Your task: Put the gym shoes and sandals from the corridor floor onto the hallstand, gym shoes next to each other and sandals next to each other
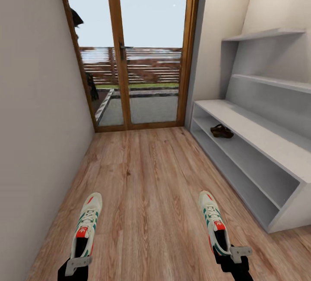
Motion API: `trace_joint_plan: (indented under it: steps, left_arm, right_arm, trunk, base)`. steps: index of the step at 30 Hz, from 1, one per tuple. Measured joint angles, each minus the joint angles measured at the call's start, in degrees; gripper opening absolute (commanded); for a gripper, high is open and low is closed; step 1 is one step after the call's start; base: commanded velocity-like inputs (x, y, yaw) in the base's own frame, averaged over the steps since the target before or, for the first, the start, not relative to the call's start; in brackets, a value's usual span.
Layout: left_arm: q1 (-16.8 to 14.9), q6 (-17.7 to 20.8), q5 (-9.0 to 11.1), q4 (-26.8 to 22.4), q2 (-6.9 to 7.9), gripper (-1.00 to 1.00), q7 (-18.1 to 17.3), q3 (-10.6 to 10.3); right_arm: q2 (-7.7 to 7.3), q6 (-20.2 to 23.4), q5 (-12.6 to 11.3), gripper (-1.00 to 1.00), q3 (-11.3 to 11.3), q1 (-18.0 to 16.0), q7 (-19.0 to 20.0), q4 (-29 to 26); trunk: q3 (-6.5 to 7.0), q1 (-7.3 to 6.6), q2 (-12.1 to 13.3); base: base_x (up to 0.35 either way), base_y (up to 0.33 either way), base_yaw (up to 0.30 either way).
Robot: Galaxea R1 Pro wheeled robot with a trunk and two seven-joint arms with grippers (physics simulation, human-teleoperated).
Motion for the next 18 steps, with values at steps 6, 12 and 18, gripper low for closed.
trace_joint_plan:
  steps: [6, 12, 18]
  left_arm:
    - [0.0, 0.0, 0.0, 0.0, 0.0, -1.0, 0.0, 0.0]
    - [0.0, 0.0, 0.0, 0.0, 0.01, -1.0, 0.0, 0.0]
    - [0.0, 0.0, 0.0, 0.0, 0.01, -1.0, 0.0, 0.0]
  right_arm:
    - [0.0, 0.0, 0.0, -1.0, 0.0, 0.0, -0.1, 0.0]
    - [0.01, 0.0, -0.1, -1.0, 0.0, 0.0, -0.3, 0.0]
    - [0.03, 0.0, -0.1, -1.0, 0.0, 0.0, -0.3, 0.0]
  trunk:
    - [0.0, 0.0, 0.0]
    - [0.0, 0.0, 0.0]
    - [0.1, 0.0, 0.0]
  base:
    - [0.34, 0.007, 0.0]
    - [0.34, 0.001, -0.001]
    - [0.34, 0.044, -0.156]
